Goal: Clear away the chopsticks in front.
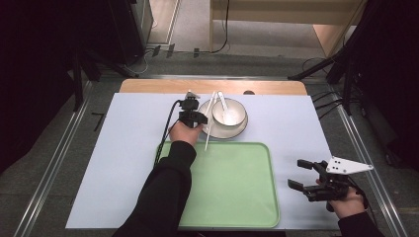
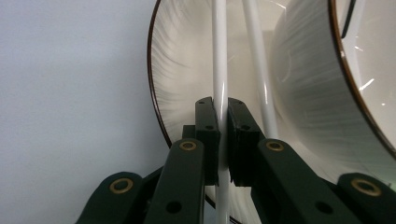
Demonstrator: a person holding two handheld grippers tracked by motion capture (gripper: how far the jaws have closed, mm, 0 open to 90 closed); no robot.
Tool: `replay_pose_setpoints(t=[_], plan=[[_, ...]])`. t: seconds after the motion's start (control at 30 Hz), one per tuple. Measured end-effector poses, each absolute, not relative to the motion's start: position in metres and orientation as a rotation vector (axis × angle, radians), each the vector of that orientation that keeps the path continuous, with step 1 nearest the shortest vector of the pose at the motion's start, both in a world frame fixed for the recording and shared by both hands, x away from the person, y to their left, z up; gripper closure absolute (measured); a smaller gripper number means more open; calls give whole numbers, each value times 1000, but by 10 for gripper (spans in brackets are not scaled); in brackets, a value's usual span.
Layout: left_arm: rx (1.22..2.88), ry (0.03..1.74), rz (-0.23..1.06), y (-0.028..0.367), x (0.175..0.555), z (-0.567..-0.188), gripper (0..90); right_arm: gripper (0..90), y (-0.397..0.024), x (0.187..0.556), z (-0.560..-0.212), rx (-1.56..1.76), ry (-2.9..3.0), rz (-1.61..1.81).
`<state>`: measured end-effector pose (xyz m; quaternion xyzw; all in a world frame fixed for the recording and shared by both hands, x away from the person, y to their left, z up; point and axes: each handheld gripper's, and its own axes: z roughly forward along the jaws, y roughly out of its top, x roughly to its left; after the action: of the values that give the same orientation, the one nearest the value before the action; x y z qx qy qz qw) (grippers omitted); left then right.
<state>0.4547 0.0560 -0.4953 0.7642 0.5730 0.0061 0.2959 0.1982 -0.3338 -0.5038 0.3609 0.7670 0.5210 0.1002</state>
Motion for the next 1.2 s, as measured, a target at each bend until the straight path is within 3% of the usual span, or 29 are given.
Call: replay_pose_setpoints(t=[0.67, 1.2], plan=[[2018, 1420, -23, 99, 435, -448, 860, 162, -334, 198, -504, 1070, 2266, 1536], [2024, 1335, -8, 138, 381, -438, 860, 163, -332, 197, -503, 1048, 2271, 1529]])
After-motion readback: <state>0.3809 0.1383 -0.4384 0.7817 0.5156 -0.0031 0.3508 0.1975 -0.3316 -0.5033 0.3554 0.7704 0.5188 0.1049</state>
